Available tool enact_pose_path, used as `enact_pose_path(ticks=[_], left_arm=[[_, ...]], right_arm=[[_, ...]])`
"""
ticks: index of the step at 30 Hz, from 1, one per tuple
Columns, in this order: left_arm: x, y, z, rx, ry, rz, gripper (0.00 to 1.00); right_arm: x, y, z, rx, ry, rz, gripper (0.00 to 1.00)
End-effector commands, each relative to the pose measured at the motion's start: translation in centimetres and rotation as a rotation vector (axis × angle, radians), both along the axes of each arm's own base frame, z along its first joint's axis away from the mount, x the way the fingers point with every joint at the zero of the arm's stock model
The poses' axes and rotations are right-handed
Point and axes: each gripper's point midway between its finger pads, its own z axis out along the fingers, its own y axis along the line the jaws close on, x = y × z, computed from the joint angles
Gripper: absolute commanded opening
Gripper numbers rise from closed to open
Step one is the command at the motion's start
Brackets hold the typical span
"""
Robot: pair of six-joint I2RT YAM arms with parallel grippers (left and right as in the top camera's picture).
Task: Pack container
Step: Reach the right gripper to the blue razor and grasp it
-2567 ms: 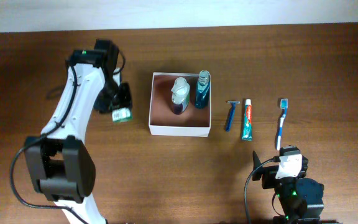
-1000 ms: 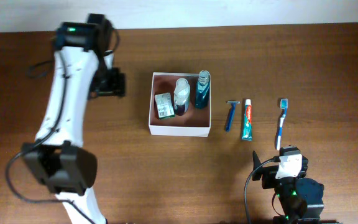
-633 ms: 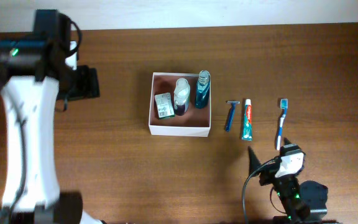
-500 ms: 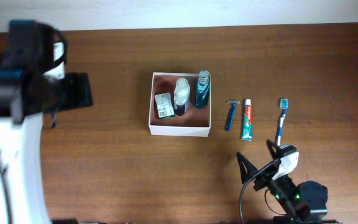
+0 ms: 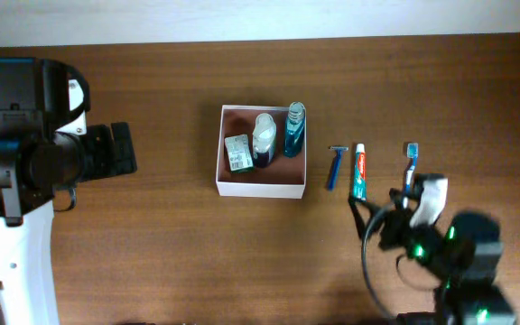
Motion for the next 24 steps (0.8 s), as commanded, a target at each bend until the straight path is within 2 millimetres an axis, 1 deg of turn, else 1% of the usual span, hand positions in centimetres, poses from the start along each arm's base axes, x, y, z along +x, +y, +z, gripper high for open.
enact_pose_path(ticks=[1,3,5,8,10,12,13,15,17,18,19,20,21,22,24], left_arm=[[0.0,0.0,-0.1,0.004,0.003,-0.006,1.0],[0.0,0.0,-0.1,0.004,0.003,-0.006,1.0],[0.0,0.0,-0.1,0.004,0.003,-0.006,1.0],[0.0,0.0,-0.1,0.004,0.003,-0.006,1.0],[0.0,0.0,-0.1,0.004,0.003,-0.006,1.0],[0.0,0.0,-0.1,0.004,0.003,-0.006,1.0],[0.0,0.0,-0.1,0.004,0.003,-0.006,1.0],[0.0,0.0,-0.1,0.004,0.003,-0.006,1.0],[0.0,0.0,-0.1,0.004,0.003,-0.006,1.0],[0.0,0.0,-0.1,0.004,0.003,-0.006,1.0],[0.0,0.0,-0.1,0.004,0.003,-0.006,1.0],[0.0,0.0,-0.1,0.004,0.003,-0.006,1.0],[0.0,0.0,-0.1,0.004,0.003,-0.006,1.0],[0.0,0.0,-0.1,0.004,0.003,-0.006,1.0],[0.0,0.0,-0.1,0.004,0.003,-0.006,1.0]], right_arm=[[3.2,-1.1,1.3,-0.089,0.142,-0.015,0.99],[4.8,-1.1,1.2,-0.089,0.269,-0.008,0.99],[6.6,-0.4,0.6,-0.094,0.385,0.019,0.99],[9.2,0.9,-1.3,-0.147,0.535,0.052,0.99],[11.0,1.2,-3.2,-0.225,0.597,0.04,0.99],[13.2,2.0,-5.6,-0.264,0.629,0.049,0.99],[13.6,2.5,-7.2,-0.268,0.664,0.063,0.99],[14.3,3.5,-9.3,-0.255,0.701,0.09,0.99],[14.7,3.5,-11.9,-0.27,0.753,0.08,0.99],[14.8,3.1,-13.0,-0.275,0.787,0.046,0.99],[14.9,2.8,-14.2,-0.279,0.823,0.008,0.97],[15.0,2.6,-15.0,-0.283,0.843,-0.011,0.91],[15.1,2.4,-16.1,-0.291,0.865,-0.031,0.82],[15.3,2.2,-16.8,-0.295,0.879,-0.047,0.76],[15.5,2.1,-18.0,-0.297,0.9,-0.068,0.7]])
